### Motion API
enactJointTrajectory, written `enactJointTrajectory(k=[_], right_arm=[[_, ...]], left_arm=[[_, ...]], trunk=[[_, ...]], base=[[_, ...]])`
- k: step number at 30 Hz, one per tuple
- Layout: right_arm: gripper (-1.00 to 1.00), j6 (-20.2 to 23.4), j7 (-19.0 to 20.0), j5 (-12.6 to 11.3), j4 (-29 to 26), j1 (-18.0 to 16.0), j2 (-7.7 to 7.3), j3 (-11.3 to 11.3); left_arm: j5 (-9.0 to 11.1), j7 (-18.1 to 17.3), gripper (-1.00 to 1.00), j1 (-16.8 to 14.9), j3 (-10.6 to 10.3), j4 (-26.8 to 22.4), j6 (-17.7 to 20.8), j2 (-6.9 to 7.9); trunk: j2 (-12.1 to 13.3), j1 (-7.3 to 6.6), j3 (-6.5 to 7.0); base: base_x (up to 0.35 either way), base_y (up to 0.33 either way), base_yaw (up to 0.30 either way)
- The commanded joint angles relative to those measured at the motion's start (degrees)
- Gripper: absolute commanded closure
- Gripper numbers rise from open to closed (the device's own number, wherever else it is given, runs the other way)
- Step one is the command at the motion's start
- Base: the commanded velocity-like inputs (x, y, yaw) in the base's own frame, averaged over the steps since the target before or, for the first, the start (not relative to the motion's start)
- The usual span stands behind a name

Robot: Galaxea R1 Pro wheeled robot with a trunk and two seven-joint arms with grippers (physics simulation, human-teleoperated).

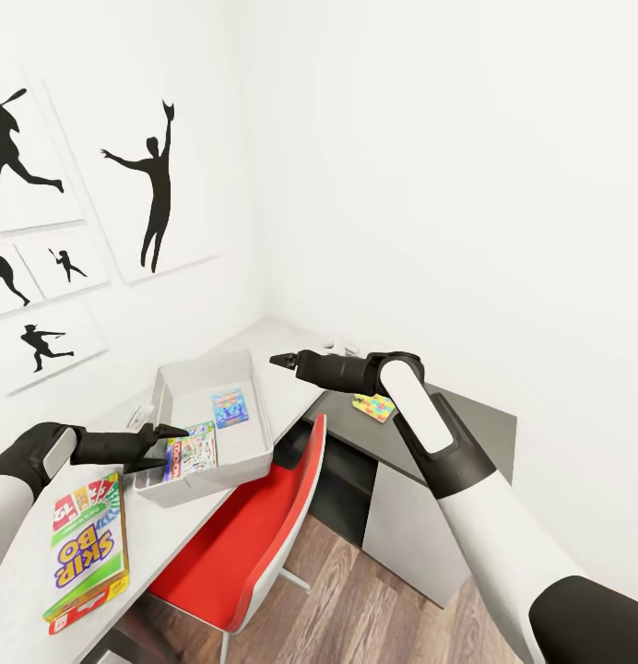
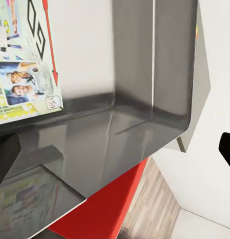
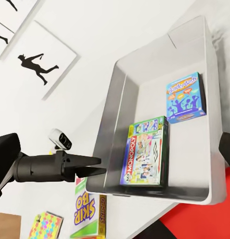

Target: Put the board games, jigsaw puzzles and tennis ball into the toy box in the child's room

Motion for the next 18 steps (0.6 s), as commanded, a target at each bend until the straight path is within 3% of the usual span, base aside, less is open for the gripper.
enactJointTrajectory(k=[1,10,18], right_arm=[[-1.0,0.1,-0.6,-0.6,0.0,-0.1,0.0,0.0],[-1.0,0.1,-0.5,-0.6,0.0,-0.1,-0.01,0.0],[-1.0,0.2,-0.5,-0.6,0.0,-0.1,-0.01,0.0]], left_arm=[[-0.4,-0.3,-1.0,-0.1,0.3,0.0,0.1,-0.02],[-0.4,-1.7,-1.0,-0.1,0.3,0.0,0.1,0.09],[-0.6,-9.2,-1.0,-0.1,0.2,-0.3,0.1,0.17]], trunk=[[-0.1,0.04,-0.12],[-0.1,0.04,-0.12],[-0.1,0.04,-0.12]], base=[[0.0,0.0,0.0],[0.0,0.0,0.0],[0.0,0.0,0.0]])
